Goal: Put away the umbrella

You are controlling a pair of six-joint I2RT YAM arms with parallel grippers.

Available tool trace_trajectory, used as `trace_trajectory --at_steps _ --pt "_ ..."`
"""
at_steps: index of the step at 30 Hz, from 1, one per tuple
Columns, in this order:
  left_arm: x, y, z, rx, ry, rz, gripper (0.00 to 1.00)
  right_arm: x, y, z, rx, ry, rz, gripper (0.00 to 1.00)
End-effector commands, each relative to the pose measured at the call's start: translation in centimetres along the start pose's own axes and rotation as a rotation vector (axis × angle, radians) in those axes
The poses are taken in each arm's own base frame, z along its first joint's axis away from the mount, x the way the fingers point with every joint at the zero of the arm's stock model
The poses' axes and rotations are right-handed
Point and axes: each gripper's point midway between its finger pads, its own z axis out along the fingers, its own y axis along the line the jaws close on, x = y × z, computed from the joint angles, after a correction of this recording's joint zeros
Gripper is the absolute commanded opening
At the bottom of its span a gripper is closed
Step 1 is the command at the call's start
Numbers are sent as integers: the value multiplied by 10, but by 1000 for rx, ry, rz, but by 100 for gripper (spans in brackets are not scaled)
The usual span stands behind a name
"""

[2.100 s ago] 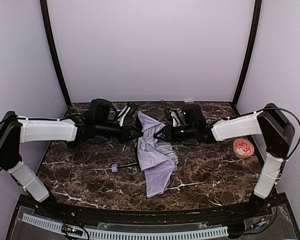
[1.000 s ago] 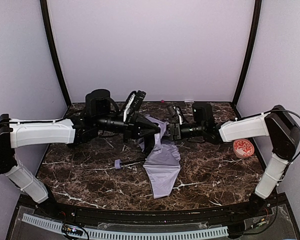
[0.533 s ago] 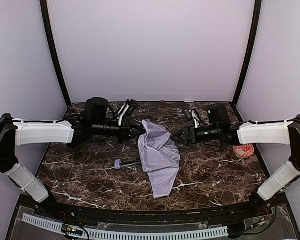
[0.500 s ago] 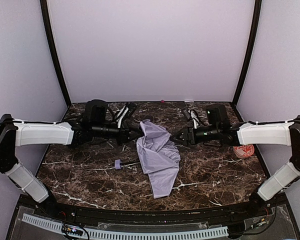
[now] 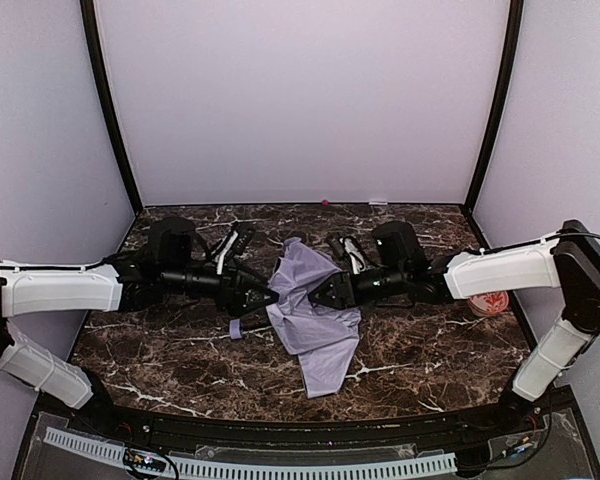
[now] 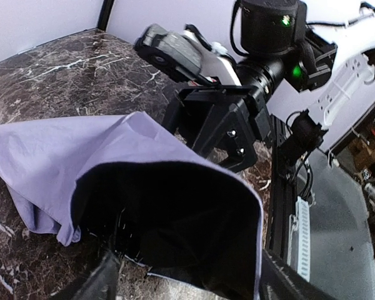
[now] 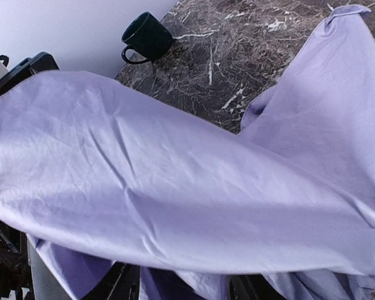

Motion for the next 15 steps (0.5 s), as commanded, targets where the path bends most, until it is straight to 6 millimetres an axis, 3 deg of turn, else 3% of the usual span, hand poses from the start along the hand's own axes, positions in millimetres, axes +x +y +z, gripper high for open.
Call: trace_trajectory --at_steps 1,3,8,12,15 --pt "16 -18 4 75 27 -39 87 -4 6 17 -12 -14 10 51" --pt "22 -14 11 78 45 -73 98 -1 6 24 -2 -3 17 56" --pt "19 -16 33 148 17 -122 99 8 7 39 -28 31 26 55" --pt "11 -15 50 204 -21 -139 97 0 22 37 -88 17 6 21" --pt "-4 -25 51 266 -76 -116 79 -3 28 26 -92 0 -17 0"
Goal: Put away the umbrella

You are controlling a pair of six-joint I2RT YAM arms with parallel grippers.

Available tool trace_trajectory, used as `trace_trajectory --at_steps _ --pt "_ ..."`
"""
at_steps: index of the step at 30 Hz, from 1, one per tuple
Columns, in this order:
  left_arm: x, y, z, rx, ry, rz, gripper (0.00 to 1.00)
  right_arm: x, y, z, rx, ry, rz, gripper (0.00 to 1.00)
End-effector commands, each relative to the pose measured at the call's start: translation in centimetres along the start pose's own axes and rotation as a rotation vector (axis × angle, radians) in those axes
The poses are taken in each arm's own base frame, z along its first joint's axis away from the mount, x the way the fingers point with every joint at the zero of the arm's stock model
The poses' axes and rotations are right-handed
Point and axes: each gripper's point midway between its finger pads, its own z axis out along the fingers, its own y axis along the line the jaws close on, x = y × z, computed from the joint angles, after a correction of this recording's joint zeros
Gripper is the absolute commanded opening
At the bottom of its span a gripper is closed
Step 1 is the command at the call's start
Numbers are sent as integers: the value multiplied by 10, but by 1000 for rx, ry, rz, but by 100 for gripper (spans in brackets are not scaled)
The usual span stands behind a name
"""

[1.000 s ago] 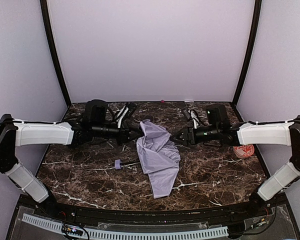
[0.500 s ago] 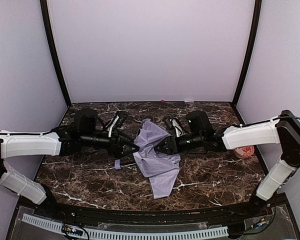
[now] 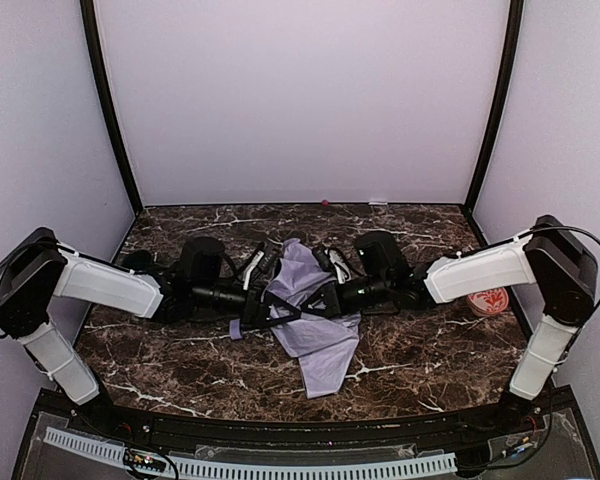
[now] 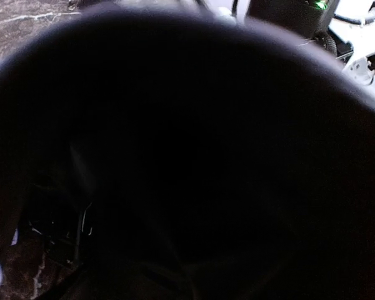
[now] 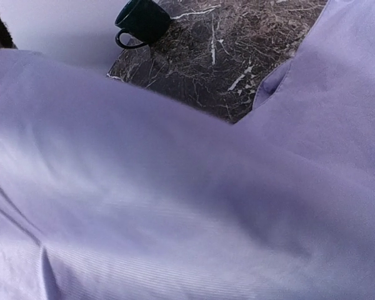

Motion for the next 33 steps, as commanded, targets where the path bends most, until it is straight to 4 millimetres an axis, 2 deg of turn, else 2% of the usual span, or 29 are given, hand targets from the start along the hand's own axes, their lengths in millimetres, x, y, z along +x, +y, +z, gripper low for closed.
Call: trace_trajectory --at_steps 1,5,9,12,14,16,17,20,22,23,25,28,31,33 --pt "-46 -37 -1 145 -134 104 75 -23 31 -17 -69 -79 -78 0" --pt "-41 -38 -8 108 -112 147 64 -17 34 -31 -77 -99 -89 0" --pt "-36 -44 -15 127 -126 182 51 -18 49 -49 -160 -144 -116 0" --pt "-40 -50 -12 170 -131 183 32 -17 65 -53 -247 -149 -167 0" --pt "-45 -50 -9 175 -135 182 27 -16 71 -54 -280 -146 -202 0" --pt "-51 -46 -9 140 -154 185 21 -15 65 -55 -262 -131 -218 0" --pt "-53 -43 -11 112 -164 197 21 -15 63 -57 -258 -130 -217 0" --pt "-56 -38 -17 42 -174 241 42 -11 46 -62 -222 -129 -178 0" --pt "-56 -36 -18 20 -163 258 46 -10 40 -63 -207 -130 -170 0" --pt "-56 -36 -18 17 -158 261 45 -11 40 -64 -206 -132 -170 0" --pt "-55 -38 -17 30 -154 254 32 -11 40 -63 -211 -130 -171 0" --pt "-55 -43 -18 55 -155 254 1 -13 37 -65 -210 -131 -162 0" --pt "-52 -37 -26 -2 -161 274 0 -16 17 -82 -157 -157 -136 0" --pt "-48 -27 -32 -58 -158 269 0 -10 -10 -94 -82 -167 -99 0"
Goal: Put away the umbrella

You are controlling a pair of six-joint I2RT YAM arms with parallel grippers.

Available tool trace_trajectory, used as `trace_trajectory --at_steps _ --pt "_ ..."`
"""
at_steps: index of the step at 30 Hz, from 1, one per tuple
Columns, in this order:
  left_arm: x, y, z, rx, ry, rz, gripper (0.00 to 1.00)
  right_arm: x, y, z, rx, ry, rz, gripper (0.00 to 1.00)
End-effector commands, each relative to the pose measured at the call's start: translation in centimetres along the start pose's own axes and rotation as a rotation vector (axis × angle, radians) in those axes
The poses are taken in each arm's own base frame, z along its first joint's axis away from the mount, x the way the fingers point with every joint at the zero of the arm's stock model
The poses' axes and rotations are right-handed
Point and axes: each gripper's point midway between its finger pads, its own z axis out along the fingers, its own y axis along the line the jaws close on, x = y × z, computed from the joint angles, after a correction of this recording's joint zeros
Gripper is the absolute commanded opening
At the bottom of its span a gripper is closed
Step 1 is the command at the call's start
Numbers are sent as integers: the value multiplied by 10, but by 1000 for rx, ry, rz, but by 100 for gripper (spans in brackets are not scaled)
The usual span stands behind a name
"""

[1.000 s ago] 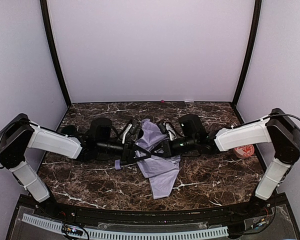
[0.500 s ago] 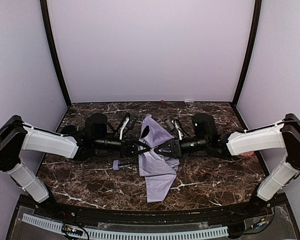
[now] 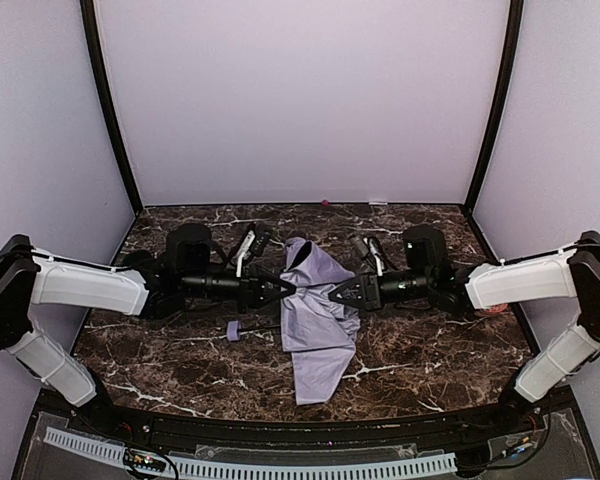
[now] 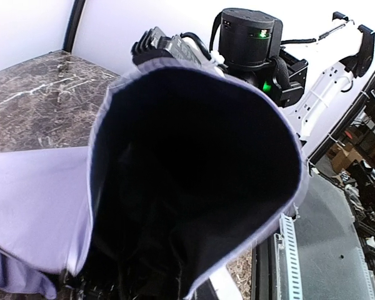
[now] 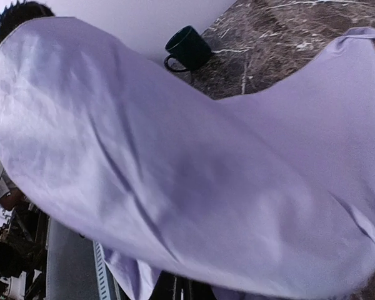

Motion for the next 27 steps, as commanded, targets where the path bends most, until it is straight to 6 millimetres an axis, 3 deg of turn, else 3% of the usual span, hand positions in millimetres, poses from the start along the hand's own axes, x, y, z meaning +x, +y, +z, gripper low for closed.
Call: trace_trajectory --at_steps 1,4,10,16,19,21,25,27 --pt "-3 5 -19 -85 -15 49 0 0 -37 -37 121 -53 14 0" --pt "8 11 -22 -96 7 36 0 18 -61 -37 167 -7 47 0" --pt "20 12 -9 -43 52 -5 0 16 -60 -21 81 -8 82 0" --pt "5 8 10 14 90 45 25 9 -43 -15 47 7 26 0" --pt "-3 5 22 54 93 44 48 5 -37 -12 36 7 16 13" --pt "-8 -4 28 96 92 57 54 2 -38 -13 57 7 14 26" --pt "-19 -17 34 112 81 106 51 2 -49 -28 157 23 17 41" --pt "-23 -16 36 93 74 124 39 7 -57 -38 212 51 24 44"
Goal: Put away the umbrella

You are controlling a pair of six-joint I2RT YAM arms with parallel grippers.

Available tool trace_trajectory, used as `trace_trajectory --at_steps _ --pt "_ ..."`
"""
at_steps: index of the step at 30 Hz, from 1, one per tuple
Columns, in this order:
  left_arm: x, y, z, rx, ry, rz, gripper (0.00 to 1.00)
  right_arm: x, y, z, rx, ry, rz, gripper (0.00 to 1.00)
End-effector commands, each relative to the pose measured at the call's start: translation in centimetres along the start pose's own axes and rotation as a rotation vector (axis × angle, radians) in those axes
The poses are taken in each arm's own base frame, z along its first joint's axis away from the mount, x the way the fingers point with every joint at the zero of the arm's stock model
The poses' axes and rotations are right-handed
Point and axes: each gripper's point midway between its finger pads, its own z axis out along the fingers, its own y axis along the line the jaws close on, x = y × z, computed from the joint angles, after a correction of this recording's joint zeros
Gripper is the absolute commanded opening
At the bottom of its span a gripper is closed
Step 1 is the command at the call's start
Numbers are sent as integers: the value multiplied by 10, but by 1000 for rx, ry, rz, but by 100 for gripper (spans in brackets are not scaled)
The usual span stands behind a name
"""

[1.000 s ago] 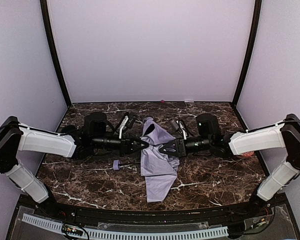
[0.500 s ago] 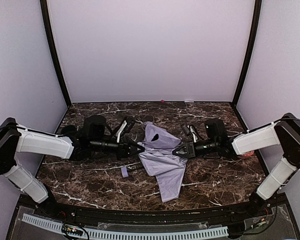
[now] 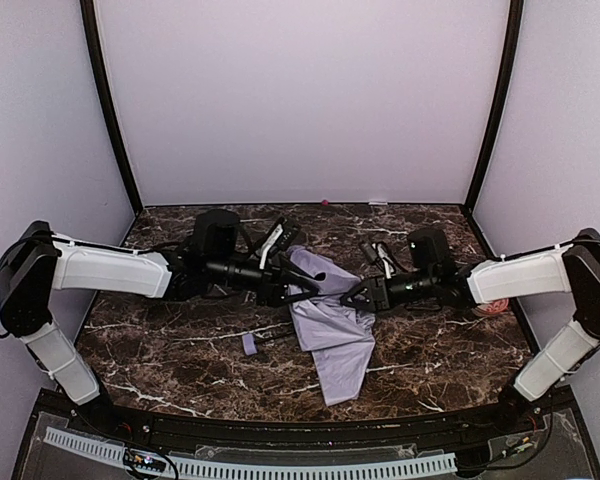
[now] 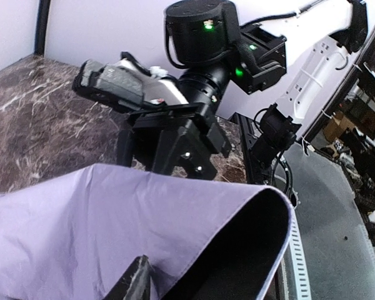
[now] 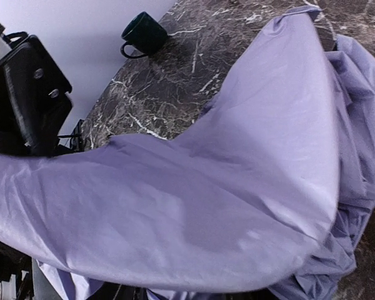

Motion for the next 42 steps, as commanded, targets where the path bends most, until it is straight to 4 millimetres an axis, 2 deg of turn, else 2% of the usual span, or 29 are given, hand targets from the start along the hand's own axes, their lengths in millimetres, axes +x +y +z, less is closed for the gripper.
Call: trace_trajectory --at_steps 1,3,4,7,8,11,14,16,20,24,25,27,32,35,37,39,41,42 --pt "-16 -9 3 4 -14 67 30 -6 -13 -21 118 14 -27 45" --pt "-18 -4 6 -17 -11 74 6 -4 -21 -26 152 24 -25 46" --pt "-21 -1 7 -30 -11 79 0 -2 -26 -27 168 29 -17 46" --pt "-40 0 9 -37 -37 124 0 -3 -50 -23 222 23 16 47" --pt "-48 0 10 -37 -50 138 0 -6 -55 -18 226 21 24 46" --pt "-73 3 13 -46 -82 178 0 2 -68 9 166 96 56 43" --pt "-89 31 13 -102 -95 136 0 15 -77 23 132 144 71 39" --pt "-88 72 6 -175 -84 53 0 25 -82 26 129 176 85 36" --pt "-64 138 5 -259 -36 -40 0 39 -81 26 105 207 102 34" --pt "-22 177 25 -287 80 -88 0 44 -74 28 72 221 109 33" --pt "-15 193 21 -313 100 -103 0 43 -73 27 71 218 107 33" --pt "15 210 25 -331 164 -141 0 36 -68 23 75 200 97 34" --pt "56 225 29 -357 254 -156 0 -5 -61 -2 207 109 10 44" --pt "60 227 29 -352 259 -152 0 -34 -58 -33 356 28 -81 51" --pt "58 227 30 -348 261 -135 0 -45 -52 -53 438 -8 -163 57" --pt "58 229 30 -350 273 -125 0 -53 -30 -62 440 -34 -292 78" --pt "58 229 30 -348 277 -121 0 -60 11 -64 357 -75 -473 98" --pt "59 228 30 -346 277 -122 0 -60 36 -61 287 -95 -566 100"
